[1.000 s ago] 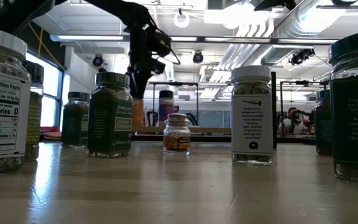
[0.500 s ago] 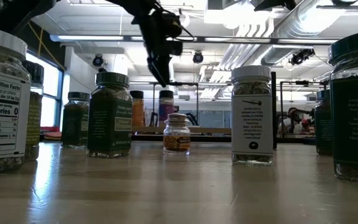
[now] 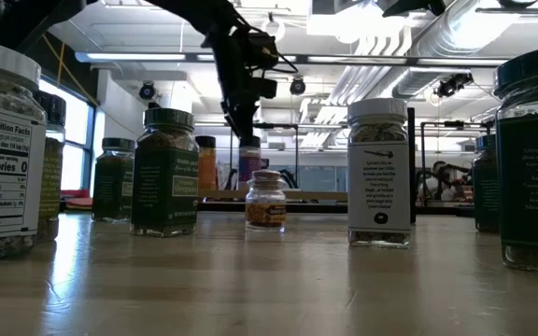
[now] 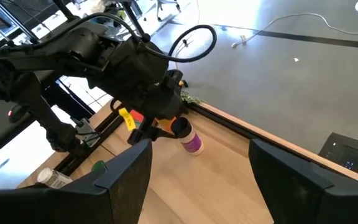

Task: Shelf spices
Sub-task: Adjust the right black seasoning bottle on the shelf

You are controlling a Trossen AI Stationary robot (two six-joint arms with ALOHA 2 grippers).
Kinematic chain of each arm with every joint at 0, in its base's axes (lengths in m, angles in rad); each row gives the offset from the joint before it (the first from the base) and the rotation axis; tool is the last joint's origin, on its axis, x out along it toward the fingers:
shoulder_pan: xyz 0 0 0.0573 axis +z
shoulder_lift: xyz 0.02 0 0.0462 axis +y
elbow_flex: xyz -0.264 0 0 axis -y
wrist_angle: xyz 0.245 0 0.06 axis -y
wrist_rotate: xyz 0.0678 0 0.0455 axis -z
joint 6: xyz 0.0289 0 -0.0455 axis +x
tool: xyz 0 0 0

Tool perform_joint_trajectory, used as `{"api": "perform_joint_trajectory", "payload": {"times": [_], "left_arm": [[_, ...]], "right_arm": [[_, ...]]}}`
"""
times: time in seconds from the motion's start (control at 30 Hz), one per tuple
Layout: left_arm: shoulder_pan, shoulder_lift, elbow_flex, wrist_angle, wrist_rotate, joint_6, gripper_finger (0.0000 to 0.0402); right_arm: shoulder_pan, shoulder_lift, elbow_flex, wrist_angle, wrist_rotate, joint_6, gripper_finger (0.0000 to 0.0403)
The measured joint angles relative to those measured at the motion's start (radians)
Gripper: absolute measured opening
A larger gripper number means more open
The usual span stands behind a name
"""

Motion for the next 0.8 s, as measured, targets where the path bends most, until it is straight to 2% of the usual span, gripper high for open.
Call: {"api": "perform_joint_trajectory", "payload": {"times": [0.37,0.57,0.8], "left_arm": [[0.0,0.01,0.0,0.012,0.009,-0.009,0.0198],[0.023,0.01,0.001,-0.001,-0.025,-0.009,0.02],[0.053,0.007,0.001,-0.014,0.002,-0.009,0.0204]], "right_arm": [[0.0,0.0,0.0,0.0,0.0,0.0,0.0264],[0.0,0.0,0.0,-0.002,0.0,0.0,0.0264],[0.0,0.0,0.0,-0.011,0.0,0.0,0.0264]]}}
